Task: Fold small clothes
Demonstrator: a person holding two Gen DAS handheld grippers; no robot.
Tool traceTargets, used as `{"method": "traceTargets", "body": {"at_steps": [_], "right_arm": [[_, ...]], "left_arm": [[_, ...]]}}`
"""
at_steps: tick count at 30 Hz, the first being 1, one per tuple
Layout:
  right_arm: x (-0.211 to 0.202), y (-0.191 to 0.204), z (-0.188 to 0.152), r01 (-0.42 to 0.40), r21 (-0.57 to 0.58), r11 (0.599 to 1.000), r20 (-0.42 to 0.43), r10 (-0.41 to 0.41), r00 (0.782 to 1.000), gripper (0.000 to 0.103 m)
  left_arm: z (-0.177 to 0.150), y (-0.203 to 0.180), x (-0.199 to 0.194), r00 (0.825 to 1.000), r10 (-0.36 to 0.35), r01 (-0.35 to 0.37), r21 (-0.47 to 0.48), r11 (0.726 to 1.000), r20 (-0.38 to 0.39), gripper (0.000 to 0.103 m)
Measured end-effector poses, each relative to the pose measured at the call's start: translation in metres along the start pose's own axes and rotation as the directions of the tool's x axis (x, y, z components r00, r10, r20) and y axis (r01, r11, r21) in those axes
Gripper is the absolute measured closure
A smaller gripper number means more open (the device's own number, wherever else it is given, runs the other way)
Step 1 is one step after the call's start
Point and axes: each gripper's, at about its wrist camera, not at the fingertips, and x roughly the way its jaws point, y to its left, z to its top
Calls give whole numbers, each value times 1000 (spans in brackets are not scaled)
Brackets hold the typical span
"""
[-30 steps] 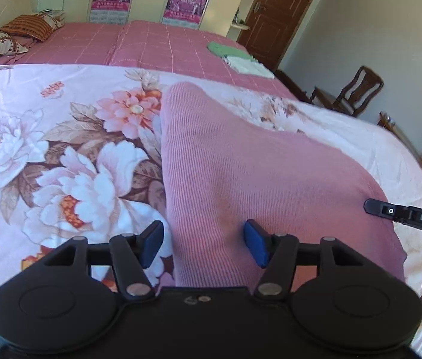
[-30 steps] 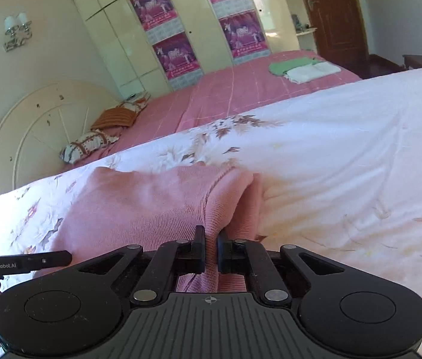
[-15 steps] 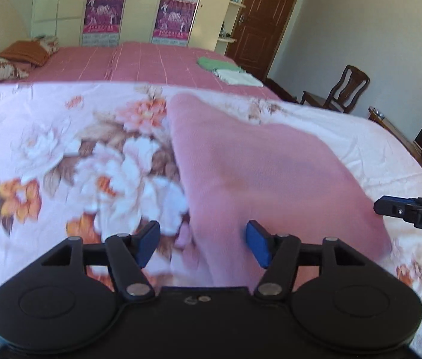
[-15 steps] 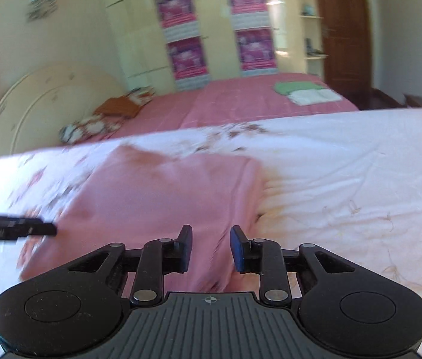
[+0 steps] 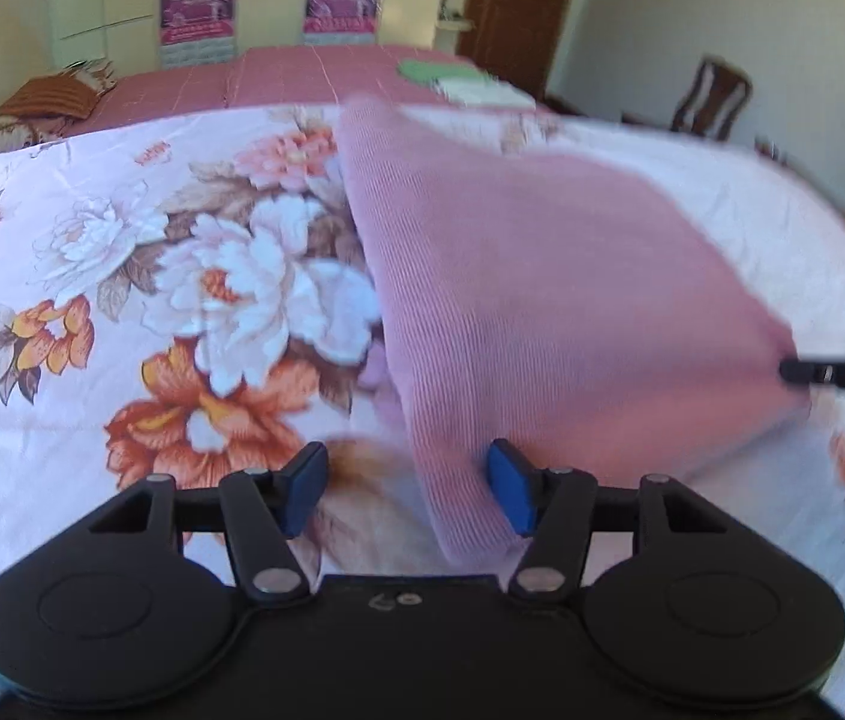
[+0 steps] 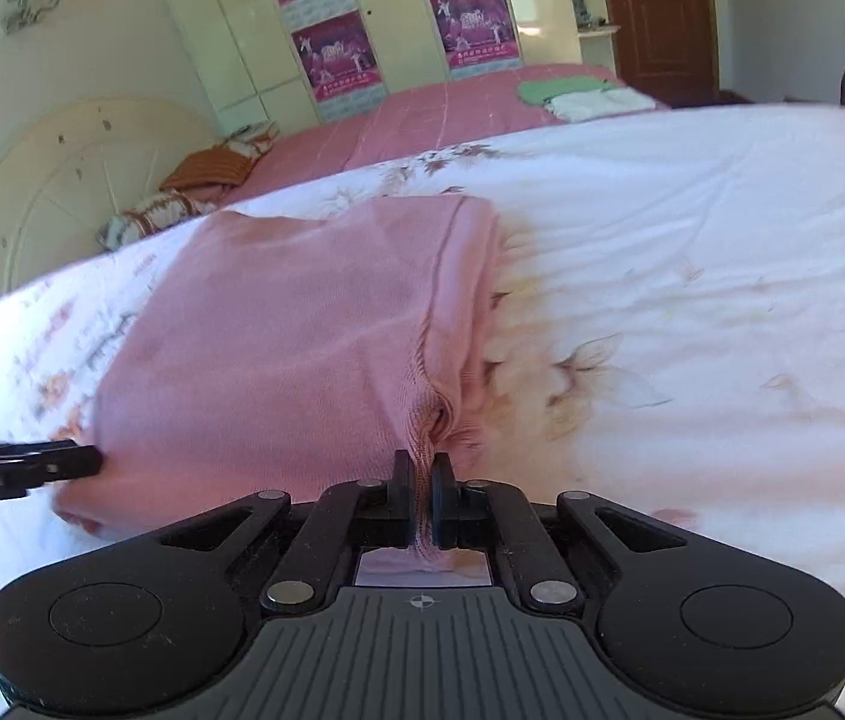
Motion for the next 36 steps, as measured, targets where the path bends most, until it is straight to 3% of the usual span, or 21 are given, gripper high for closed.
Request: {"method": "traceTargets", "body": {"at_steps": [2,4,7,10,12,15,17,20,23,25,26,27,29,33,34,35,36], "right_arm": [[9,-5,-7,31,-6,999,-44,-31,999,100],[6,-9,-8,21,19,1000,-33,-20,999,99],[-22,-3,0,45,27,999,79,-47,996,99],[-35,11,8,35,-46,998,166,-27,986,99],[-21,16,12,-5,-77,997,129,15,992,99],[19,14,8,61,-141,988,-53,-69,996,99],[10,8,15,23,-101,995,24,-21,999,99],[8,12,42,22,-70,997,130,-13,991,99],[32,22,75,14,-75,997,157,-2,988,99],[53,25,90,10,-78,997,140,1,990,99],[65,24,95,8,-85,996,125,3,992,99],[75,23,97,4,-91,996,105,6,994,99],[101,12,93,38,-98,994,4,-38,999,99],[86,-9,92,-14,-39,999,5,14,1000,99],[72,-15,90,-38,-19,999,33,38,999,95],[60,-24,86,-59,18,998,57,58,997,64],[48,-33,82,-78,62,995,71,74,995,16]], "left_arm": [[-2,6,-4,1000,-14,14,-24,1000,-2,43],[-1,9,-17,1000,-30,30,-20,999,-4,44],[-4,9,-33,999,-3,2,16,1000,39,45],[-8,10,-18,999,0,1,10,1000,-33,44],[-7,10,-21,1000,6,-6,16,1000,-18,44],[12,17,-38,996,-14,18,-40,999,94,44],[33,16,-34,992,8,-3,-43,999,129,43],[72,12,-7,988,27,-20,-48,999,153,43],[101,9,28,993,3,6,-77,997,115,43],[110,6,52,997,18,-13,-61,998,79,43],[111,7,64,998,24,-21,-54,998,57,37],[109,9,74,999,34,-32,-55,998,34,24],[104,15,81,998,50,-48,-63,997,37,13],[97,26,50,998,5,-2,-55,998,66,14],[92,30,42,997,-15,18,-51,999,74,14],[85,35,35,997,-40,44,-61,997,71,14],[79,40,31,996,-69,73,-77,994,54,15]]}}
